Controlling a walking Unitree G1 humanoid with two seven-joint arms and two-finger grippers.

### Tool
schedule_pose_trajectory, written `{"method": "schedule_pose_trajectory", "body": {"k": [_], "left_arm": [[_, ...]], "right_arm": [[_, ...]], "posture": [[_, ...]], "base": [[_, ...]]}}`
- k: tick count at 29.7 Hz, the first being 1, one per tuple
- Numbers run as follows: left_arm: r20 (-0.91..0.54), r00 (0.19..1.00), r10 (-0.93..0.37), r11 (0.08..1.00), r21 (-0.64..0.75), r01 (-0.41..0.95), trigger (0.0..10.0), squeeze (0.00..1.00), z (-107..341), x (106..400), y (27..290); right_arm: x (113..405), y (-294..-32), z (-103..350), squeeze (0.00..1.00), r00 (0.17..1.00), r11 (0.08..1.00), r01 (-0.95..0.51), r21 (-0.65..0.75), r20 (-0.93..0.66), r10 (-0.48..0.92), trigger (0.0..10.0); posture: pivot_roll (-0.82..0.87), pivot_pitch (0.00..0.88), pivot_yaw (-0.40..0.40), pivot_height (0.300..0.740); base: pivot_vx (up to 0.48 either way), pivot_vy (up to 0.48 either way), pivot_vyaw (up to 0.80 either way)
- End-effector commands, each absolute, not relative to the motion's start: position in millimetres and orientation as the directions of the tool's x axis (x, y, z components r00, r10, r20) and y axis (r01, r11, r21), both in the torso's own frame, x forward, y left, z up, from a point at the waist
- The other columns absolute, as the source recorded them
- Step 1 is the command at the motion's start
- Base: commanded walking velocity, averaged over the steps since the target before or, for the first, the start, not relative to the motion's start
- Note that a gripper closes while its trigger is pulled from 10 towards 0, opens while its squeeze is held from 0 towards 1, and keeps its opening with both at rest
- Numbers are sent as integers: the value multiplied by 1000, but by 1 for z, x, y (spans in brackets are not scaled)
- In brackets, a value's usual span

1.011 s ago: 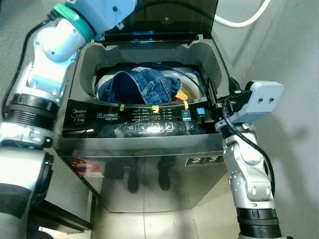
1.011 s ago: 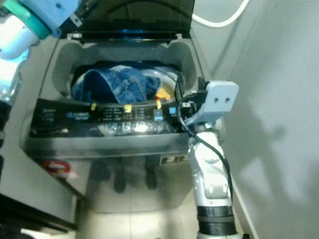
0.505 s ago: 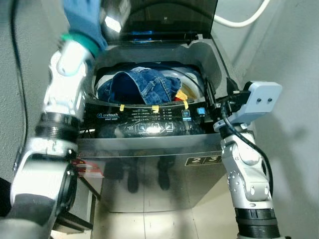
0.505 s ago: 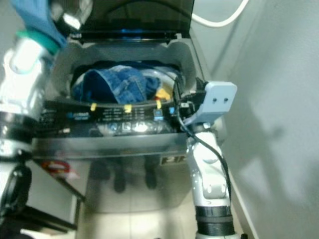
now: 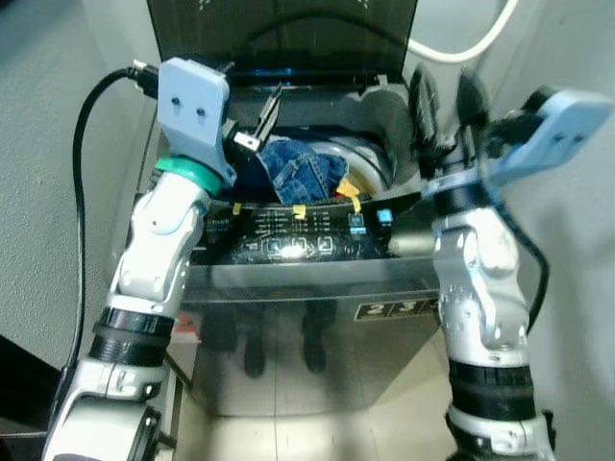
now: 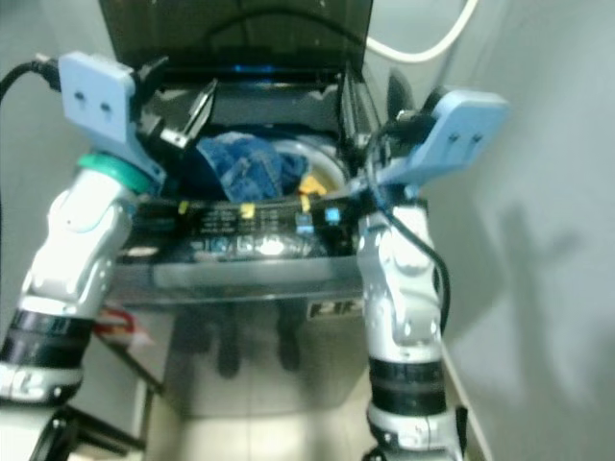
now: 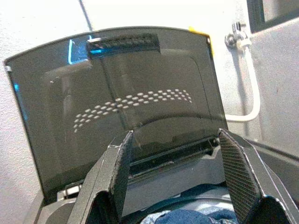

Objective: Clothes washing

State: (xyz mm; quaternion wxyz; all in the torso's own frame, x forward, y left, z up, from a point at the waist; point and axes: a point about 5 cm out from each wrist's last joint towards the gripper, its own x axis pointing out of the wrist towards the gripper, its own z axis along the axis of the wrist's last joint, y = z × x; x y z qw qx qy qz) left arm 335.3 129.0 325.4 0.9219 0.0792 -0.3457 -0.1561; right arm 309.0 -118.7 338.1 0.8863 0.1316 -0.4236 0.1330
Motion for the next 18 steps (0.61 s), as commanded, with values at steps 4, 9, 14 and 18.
{"method": "schedule_pose_trajectory", "body": {"k": [4, 9, 14, 18], "left_arm": [[613, 724, -317, 948, 224, 226, 10000, 0, 319, 331, 132], [603, 728, -326, 945, 201, 257, 10000, 0, 312, 320, 128], [580, 753, -311, 949, 151, 277, 10000, 0, 306, 316, 126], [561, 773, -297, 954, 133, 270, 10000, 0, 302, 316, 127]], "right_arm": [[316, -118, 323, 0, 648, 929, -346, 130, 749, 137, 10000], [319, -120, 311, 0, 685, 939, -317, 131, 717, 131, 10000], [322, -119, 309, 0, 695, 936, -324, 136, 706, 138, 10000], [326, -118, 303, 0, 703, 932, -336, 135, 694, 153, 10000]], "posture": [[69, 0, 10, 740], [60, 0, 6, 740], [52, 0, 5, 740], [53, 0, 5, 740]], "base": [[0, 0, 0], [0, 0, 0], [0, 0, 0], [0, 0, 0]]}}
